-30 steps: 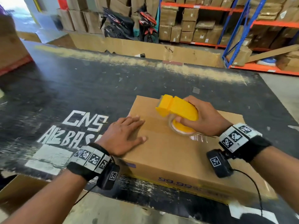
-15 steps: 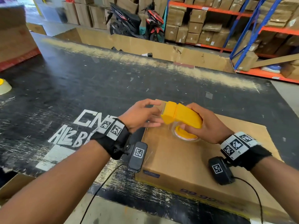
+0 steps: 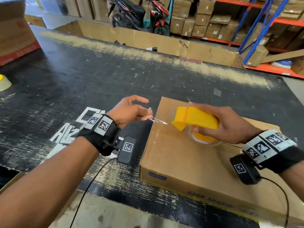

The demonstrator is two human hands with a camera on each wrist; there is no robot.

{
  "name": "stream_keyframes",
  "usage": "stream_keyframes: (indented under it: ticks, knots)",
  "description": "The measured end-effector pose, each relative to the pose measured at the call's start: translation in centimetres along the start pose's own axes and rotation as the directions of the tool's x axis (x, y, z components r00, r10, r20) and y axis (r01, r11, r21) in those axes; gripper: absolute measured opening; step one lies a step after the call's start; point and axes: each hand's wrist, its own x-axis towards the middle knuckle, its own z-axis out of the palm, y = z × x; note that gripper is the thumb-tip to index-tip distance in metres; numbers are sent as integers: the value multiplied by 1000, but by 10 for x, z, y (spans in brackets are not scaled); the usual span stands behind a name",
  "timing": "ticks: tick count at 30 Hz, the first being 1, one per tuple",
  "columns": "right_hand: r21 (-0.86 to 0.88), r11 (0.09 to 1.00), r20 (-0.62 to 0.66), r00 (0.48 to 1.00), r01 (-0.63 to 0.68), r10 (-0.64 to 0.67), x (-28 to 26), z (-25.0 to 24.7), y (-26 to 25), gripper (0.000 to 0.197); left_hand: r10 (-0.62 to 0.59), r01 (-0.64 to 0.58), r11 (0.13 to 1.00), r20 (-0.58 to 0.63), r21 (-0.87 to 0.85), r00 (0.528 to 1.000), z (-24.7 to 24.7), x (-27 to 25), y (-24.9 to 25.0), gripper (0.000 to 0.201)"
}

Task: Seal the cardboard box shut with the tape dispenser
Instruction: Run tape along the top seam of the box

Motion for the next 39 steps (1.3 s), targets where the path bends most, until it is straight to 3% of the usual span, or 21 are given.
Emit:
stream_keyframes:
  ticks: [3,11,13,14,15,16,19,21,24,26,28,30,34,39]
  knots:
    - [-105,994,70,998,2,5,6,0,-10,88,-34,34,999,-18,4,999,-5,4,-15,49]
    - [-210,978,168,985,-12,49,23,1,-23,79,-186,186,982,7,11,983,1,15,-55,42]
    - [-209,978,178,982,-20,58,26,0,-22,78,-133,138,966,-39,220,990,2,19,-58,45]
    - [-211,977,180,982,-19,58,26,-1,-22,78,-84,104,894,-65,435,994,0,20,-62,49]
    - [-217,976,182,982,-16,57,27,-1,-23,77,-39,88,771,-91,631,995,-1,19,-65,52]
    - [-224,974,184,981,-14,57,27,-1,-24,77,11,66,692,-103,719,995,-3,16,-70,52]
    - [-227,974,184,981,-22,65,25,-1,-25,76,229,-218,768,60,602,972,-5,8,-72,45]
    - [-215,977,186,981,-6,47,24,1,-24,73,300,-384,726,239,570,923,1,-2,-60,60]
    - [-222,974,190,982,35,8,23,1,-25,69,121,-431,584,451,688,884,20,-18,-49,79]
    - [-221,974,189,982,48,-5,22,1,-24,69,10,-431,400,466,809,885,29,-21,-55,86]
    - [-196,979,194,981,53,-15,21,0,-25,70,12,-432,183,437,883,899,31,-20,-58,86]
    - [-131,990,209,978,53,-25,15,-6,-21,69,16,-420,48,420,906,907,31,-21,-55,86]
    - [-90,995,241,969,-36,57,-40,-46,22,63,-44,-400,27,401,916,915,30,-20,-52,86]
    - [-71,976,171,962,-206,215,-119,-82,74,70,-150,-355,46,358,934,921,38,-21,-38,85]
